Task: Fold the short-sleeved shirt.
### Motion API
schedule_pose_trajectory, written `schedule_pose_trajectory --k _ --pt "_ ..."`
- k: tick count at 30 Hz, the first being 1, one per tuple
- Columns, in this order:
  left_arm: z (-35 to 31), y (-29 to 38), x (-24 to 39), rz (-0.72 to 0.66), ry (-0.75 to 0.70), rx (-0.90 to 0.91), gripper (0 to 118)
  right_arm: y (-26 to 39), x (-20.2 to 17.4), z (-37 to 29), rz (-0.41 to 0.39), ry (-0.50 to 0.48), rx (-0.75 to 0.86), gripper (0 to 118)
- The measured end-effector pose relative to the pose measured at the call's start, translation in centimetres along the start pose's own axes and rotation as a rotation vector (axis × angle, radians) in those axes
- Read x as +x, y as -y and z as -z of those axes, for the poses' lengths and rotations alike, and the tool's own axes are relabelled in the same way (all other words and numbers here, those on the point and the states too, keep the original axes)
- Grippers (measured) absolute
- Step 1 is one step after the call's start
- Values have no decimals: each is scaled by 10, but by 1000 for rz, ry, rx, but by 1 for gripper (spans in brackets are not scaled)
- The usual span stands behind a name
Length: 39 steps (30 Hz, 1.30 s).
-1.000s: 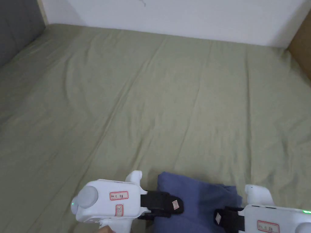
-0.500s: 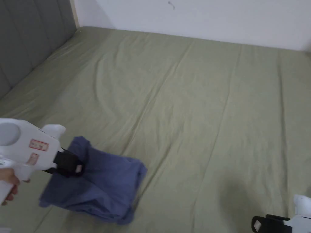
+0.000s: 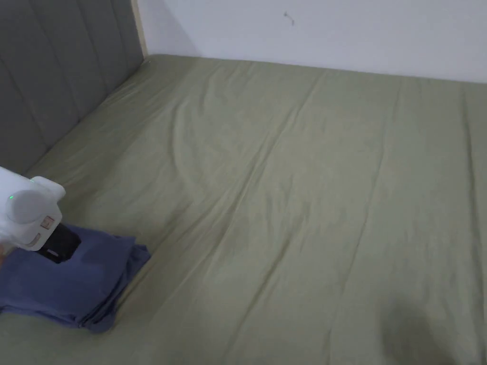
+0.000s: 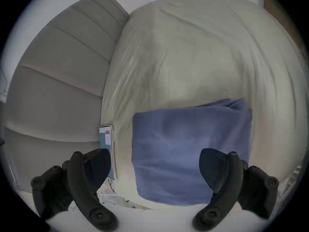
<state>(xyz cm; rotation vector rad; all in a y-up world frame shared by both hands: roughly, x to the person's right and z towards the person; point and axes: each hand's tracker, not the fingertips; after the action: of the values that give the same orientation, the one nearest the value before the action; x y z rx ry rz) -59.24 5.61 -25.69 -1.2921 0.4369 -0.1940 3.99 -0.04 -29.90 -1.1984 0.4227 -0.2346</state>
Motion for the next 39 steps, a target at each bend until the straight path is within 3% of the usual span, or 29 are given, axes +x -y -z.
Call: schedule_pose_trajectory --k 2,3,6,9,13,16,19,23,25,28,32,34,39 --pt "-15 2 5 -54 24 12 109 2 3 -3 2 -7 3 1" --pt "-23 5 8 -117 66 36 101 3 4 -5 3 -12 5 1" --pt "-46 22 29 -237 306 145 0 7 10 -10 12 -27 20 1" --pt "-60 34 70 -243 348 167 0 11 13 -15 14 -47 27 0" --pt "-92 48 133 -247 522 235 0 14 13 -30 -18 -57 63 1" --pt "-116 57 180 -219 531 277 0 13 24 -40 -12 -95 94 0" --pt "-150 64 224 -144 504 346 0 15 28 -56 -40 -90 139 1" --pt "-197 73 264 -155 478 456 0 12 33 -92 -62 -82 249 1" --pt "-220 73 274 -173 460 518 0 9 32 -112 -80 -22 331 1" --pt "-258 68 279 -174 382 644 0 4 22 -149 -170 38 510 1" --pt "-304 66 280 -234 283 795 0 -8 5 -189 -233 20 656 1" --pt "-322 67 279 -253 294 845 0 -12 -8 -202 -257 69 721 1" --pt "-355 73 287 -271 114 1001 0 -5 -41 -226 -346 199 926 1"
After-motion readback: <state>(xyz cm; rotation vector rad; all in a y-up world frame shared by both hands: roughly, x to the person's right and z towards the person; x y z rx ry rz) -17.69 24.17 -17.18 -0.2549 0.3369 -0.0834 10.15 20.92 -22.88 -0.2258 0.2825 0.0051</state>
